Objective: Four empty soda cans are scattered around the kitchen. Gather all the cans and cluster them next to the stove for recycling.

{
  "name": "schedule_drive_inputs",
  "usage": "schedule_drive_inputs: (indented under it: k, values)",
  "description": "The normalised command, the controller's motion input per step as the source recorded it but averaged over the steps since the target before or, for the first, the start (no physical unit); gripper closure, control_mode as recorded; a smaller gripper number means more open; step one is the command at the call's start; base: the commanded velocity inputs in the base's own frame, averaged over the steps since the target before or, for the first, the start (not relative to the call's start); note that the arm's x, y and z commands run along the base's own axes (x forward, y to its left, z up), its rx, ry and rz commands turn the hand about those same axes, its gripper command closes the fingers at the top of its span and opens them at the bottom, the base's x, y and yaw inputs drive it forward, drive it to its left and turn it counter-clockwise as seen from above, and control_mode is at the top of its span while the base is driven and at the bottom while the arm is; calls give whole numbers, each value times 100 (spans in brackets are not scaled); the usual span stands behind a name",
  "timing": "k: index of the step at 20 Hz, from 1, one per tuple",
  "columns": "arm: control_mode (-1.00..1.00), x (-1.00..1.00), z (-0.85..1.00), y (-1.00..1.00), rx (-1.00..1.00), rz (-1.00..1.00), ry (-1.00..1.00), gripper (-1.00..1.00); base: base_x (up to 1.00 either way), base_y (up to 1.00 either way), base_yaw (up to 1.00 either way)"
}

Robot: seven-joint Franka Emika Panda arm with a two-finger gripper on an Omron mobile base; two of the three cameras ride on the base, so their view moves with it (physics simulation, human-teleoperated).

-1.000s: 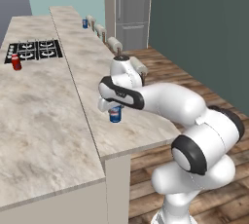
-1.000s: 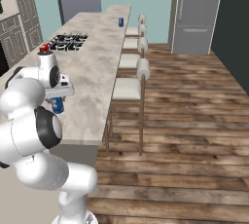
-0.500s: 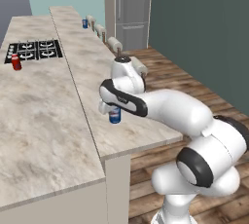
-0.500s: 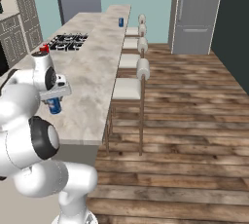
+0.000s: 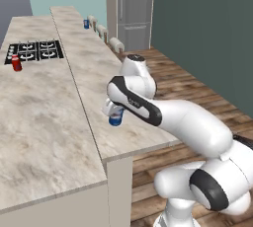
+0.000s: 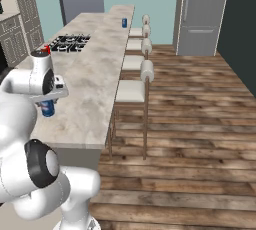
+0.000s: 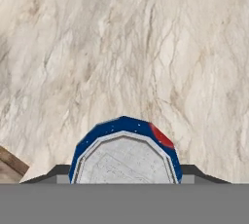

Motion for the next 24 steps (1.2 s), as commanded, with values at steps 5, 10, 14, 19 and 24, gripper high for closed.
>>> schedule_drive_inputs:
  k: [5,10,14,19,24]
  values:
    - [-100,-41,16,5,6,8,-2,100,0,0,0]
    - [-100,-31,9,5,6,2,0,100,0,0,0]
    - [-100,-30,6,0,2,0,2,100,0,0,0]
    - [-100,-7,1,0,0,0,0,100,0,0,0]
    - [-100,0,0,0,0,0,0,100,0,0,0]
